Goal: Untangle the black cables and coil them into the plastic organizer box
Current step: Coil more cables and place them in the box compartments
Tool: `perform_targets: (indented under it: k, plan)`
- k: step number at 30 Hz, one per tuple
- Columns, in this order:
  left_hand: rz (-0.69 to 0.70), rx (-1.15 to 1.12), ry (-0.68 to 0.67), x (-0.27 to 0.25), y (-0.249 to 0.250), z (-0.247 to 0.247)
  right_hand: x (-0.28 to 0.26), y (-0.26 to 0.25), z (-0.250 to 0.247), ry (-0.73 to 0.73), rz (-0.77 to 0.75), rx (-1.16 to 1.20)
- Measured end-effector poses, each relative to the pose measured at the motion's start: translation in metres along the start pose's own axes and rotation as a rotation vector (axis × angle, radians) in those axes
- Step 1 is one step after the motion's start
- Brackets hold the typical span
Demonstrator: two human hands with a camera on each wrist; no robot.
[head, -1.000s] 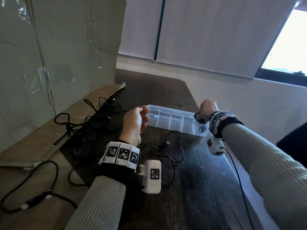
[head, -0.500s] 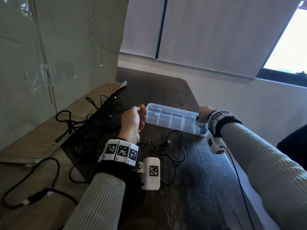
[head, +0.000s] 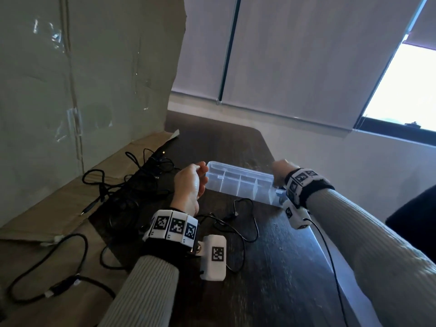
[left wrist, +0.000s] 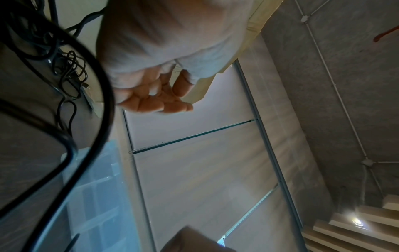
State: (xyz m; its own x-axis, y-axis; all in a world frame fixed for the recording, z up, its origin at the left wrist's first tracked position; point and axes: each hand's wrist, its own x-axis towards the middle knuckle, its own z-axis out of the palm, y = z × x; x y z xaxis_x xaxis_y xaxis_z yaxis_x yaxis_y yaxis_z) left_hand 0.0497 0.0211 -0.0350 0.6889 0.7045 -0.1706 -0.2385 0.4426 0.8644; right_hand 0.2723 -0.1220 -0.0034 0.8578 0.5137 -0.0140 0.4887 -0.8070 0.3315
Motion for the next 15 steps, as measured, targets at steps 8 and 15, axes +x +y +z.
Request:
perform_targets:
  k: [8, 15]
  plan:
    - [-0.011, 0.001, 0.008, 0.007, -0.002, -0.002, -0.074, -0.078, 0.022, -0.168, -0.731, 0.105]
    - [0.051, 0.127, -0.084, 0.007, -0.008, 0.004, -0.075, -0.059, 0.008, 0.103, -0.568, 0.307]
